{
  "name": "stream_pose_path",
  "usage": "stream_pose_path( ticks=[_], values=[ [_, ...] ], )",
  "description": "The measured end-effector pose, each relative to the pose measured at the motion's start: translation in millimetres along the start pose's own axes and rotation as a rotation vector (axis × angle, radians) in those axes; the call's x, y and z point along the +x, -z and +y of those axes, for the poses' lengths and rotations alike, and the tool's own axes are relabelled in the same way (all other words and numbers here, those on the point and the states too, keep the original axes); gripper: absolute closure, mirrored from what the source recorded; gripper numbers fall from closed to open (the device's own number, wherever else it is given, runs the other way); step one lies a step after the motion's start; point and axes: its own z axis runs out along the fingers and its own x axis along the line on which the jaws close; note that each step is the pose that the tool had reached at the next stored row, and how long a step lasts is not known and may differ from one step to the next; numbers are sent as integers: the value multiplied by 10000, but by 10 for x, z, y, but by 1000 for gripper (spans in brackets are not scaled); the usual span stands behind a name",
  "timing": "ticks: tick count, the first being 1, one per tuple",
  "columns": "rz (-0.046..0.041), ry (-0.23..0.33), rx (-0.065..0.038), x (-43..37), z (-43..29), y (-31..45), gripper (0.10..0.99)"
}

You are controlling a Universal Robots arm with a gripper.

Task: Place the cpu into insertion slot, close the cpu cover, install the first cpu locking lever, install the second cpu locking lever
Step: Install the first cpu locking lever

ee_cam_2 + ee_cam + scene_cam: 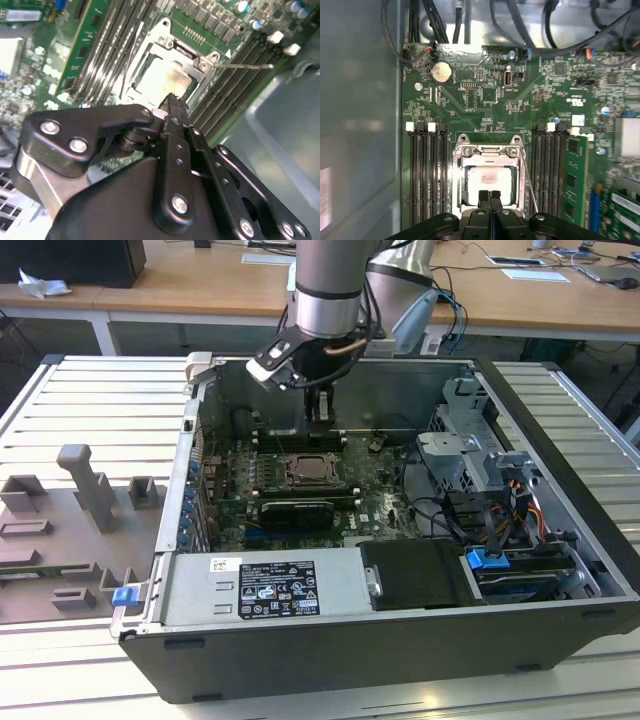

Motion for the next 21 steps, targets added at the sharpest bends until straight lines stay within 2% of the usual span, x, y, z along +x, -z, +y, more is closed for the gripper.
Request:
stream_pose_path(
  ticks=[1,3,7,13,17,21],
  values=[
    [-2,-1,1,-3,-1,45,980],
    [-4,-3,-14,-12,-10,243,980],
    [-12,571,-66,-12,-17,247,980],
    [-36,2091,-142,-12,-25,241,980],
    [-46,2703,-173,-12,-26,241,980],
    [-50,2935,-185,-12,-26,241,980]
  ],
)
